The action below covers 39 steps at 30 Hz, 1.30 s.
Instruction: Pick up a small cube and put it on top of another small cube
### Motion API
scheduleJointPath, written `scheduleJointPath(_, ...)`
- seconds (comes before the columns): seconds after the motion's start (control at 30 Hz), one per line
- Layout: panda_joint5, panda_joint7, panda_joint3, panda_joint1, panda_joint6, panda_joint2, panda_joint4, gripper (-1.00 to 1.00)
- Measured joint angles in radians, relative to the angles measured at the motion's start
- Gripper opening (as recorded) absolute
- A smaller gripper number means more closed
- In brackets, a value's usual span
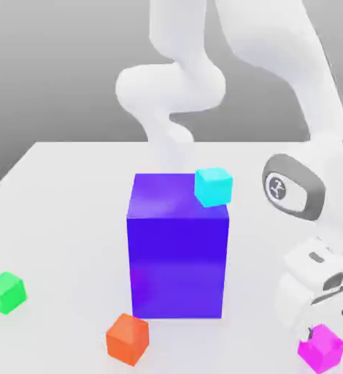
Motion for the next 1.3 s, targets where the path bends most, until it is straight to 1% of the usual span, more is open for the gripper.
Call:
scheduleJointPath(0.03,-0.011,0.008,-0.012,0.010,0.019,0.025,0.006,-1.00)
scheduleJointPath(0.27,-0.011,0.009,-0.011,0.010,0.020,0.026,0.006,-1.00)
scheduleJointPath(0.4,0.050,-0.037,0.040,-0.030,-0.073,-0.097,-0.024,-1.00)
scheduleJointPath(0.43,0.064,-0.052,0.034,-0.053,-0.089,-0.122,-0.033,-1.00)
scheduleJointPath(0.8,0.167,-0.191,-0.179,-0.375,-0.109,-0.270,-0.158,-1.00)
scheduleJointPath(1.0,0.244,-0.289,-0.330,-0.563,-0.109,-0.366,-0.243,-1.00)
scheduleJointPath(1.1,0.314,-0.366,-0.405,-0.678,-0.074,-0.337,-0.248,-1.00)
scheduleJointPath(1.17,0.381,-0.426,-0.408,-0.751,-0.009,-0.255,-0.233,-1.00)
scheduleJointPath(1.2,0.398,-0.440,-0.403,-0.768,0.014,-0.229,-0.230,1.00)
scheduleJointPath(1.3,0.398,-0.440,-0.403,-0.768,0.014,-0.229,-0.230,1.00)
